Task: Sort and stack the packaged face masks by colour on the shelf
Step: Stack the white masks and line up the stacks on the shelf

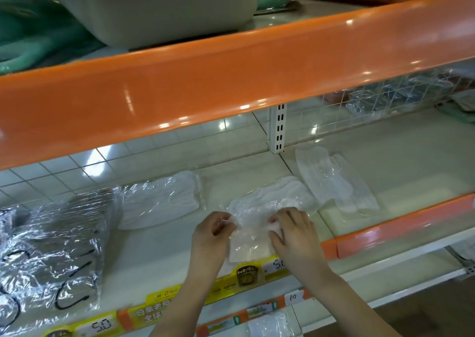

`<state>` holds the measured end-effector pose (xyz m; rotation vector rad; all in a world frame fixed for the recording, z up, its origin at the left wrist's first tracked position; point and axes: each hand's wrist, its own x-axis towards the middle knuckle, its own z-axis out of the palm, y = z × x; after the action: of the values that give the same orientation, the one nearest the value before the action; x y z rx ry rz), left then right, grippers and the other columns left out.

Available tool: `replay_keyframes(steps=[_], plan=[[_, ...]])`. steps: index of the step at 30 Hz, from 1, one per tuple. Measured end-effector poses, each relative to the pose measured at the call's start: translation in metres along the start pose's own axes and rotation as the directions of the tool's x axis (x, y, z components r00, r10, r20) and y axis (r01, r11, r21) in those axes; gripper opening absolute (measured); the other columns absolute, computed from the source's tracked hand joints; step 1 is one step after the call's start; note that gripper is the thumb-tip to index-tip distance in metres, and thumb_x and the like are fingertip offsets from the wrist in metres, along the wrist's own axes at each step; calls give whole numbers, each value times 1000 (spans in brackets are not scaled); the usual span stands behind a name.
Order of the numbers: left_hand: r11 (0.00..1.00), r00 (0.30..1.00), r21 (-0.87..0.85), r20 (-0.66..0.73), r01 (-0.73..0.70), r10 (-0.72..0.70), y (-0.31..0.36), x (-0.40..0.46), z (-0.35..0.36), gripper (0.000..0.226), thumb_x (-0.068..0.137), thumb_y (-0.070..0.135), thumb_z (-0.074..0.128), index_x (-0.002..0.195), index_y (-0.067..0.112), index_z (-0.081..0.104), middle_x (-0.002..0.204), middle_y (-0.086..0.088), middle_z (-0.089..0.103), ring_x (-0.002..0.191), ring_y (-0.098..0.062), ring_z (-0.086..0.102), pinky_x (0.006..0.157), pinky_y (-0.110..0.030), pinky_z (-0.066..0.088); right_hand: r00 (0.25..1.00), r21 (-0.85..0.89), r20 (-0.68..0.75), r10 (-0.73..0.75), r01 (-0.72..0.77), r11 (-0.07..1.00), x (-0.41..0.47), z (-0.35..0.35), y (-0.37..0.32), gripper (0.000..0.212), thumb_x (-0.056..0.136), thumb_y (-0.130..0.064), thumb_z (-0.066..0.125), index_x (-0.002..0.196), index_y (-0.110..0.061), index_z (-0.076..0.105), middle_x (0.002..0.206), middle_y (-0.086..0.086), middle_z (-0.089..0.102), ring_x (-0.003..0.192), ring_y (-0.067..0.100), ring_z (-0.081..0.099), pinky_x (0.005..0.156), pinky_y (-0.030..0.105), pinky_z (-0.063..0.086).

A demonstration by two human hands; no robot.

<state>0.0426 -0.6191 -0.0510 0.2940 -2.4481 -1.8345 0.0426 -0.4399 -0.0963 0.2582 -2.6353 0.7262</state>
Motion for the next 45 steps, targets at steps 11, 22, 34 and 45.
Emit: replay_keyframes(steps=[11,22,34,45], plan=[[987,995,-129,-25,-96,93,18,3,-61,20,89,-4,58,83,14,64,64,7,65,59,-6,59,60,-23,48,823,649,458,335,-567,507,51,-37,10,18,87,-4,66,104,-10,61,75,-3,64,64,14,56,57,22,45],[972,911,196,-366,-128,193,-20,22,-110,32,87,-14,52,106,11,59,104,-9,62,81,-14,60,68,-14,47,836,635,495,238,-535,558,70,-19,-36,8,90,2,58,89,-6,62,69,5,63,52,6,55,49,19,47],[810,954,571,-147,-135,262,-45,14,-131,30,89,-1,56,115,10,63,120,-2,58,114,-22,53,91,-21,32,815,687,518,259,-577,442,96,36,-96,15,94,3,51,92,-6,62,70,5,61,55,12,53,52,18,49],[497,970,839,243,-222,23,-67,33,-110,61,96,52,26,150,25,20,161,-1,7,148,-20,1,119,-33,5,866,472,414,282,-469,747,109,67,-116,20,87,2,50,91,-9,65,79,1,62,73,18,57,60,16,44]])
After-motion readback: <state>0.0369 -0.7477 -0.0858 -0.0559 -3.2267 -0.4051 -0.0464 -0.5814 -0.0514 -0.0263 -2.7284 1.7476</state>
